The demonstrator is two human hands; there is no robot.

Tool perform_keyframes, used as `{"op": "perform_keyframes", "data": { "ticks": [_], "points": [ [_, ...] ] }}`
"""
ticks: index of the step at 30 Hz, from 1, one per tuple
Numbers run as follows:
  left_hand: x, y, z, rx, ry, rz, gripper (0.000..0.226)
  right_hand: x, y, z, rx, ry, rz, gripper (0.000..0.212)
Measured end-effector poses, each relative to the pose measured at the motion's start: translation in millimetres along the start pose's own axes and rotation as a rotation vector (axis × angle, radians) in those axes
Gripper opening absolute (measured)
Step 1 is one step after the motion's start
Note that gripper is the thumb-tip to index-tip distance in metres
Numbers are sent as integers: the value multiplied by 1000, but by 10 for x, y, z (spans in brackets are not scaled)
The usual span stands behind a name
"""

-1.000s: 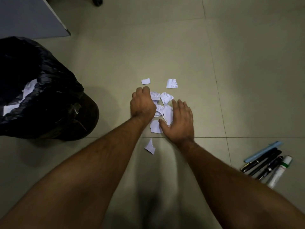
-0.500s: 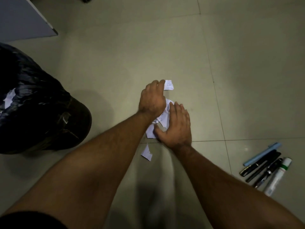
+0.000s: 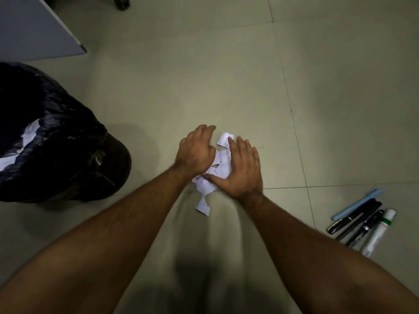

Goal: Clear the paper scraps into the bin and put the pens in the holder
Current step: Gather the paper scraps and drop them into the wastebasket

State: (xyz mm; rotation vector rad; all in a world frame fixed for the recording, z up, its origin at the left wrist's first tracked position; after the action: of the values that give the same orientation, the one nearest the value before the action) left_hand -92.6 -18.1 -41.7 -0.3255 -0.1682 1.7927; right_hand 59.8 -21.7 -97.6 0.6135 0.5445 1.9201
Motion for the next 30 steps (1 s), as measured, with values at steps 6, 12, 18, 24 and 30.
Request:
{"op": "perform_keyframes", "data": {
  "ticks": [6, 12, 18, 24, 30],
  "points": [
    [-410, 73, 93, 115, 345, 8, 100, -3, -66, 26, -12, 172, 105, 113],
    [-516, 198, 130, 404, 642, -12, 159, 219, -128, 53, -16, 378, 163, 126],
    [-508, 139, -71, 542, 519, -60, 141, 208, -47, 71, -112, 442, 170, 102],
    [-488, -1, -12, 390, 302, -119, 65, -97, -40, 80, 70, 305, 153, 74],
    [-540, -5, -2, 384, 175, -23, 24, 52, -27, 0, 48, 275, 119, 96]
  ]
}}
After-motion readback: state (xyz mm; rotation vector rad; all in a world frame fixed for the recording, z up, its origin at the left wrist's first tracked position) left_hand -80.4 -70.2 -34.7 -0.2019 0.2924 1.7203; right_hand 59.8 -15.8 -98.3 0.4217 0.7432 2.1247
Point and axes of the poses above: each hand's wrist, its own x-axis towards the middle knuckle, its own z-axis out of the back of the hand, y = z × x, the point moved 1 cm from there along x, towards the middle knuckle, and after that the axes turned 8 degrees about x, right-handed, at the moved point
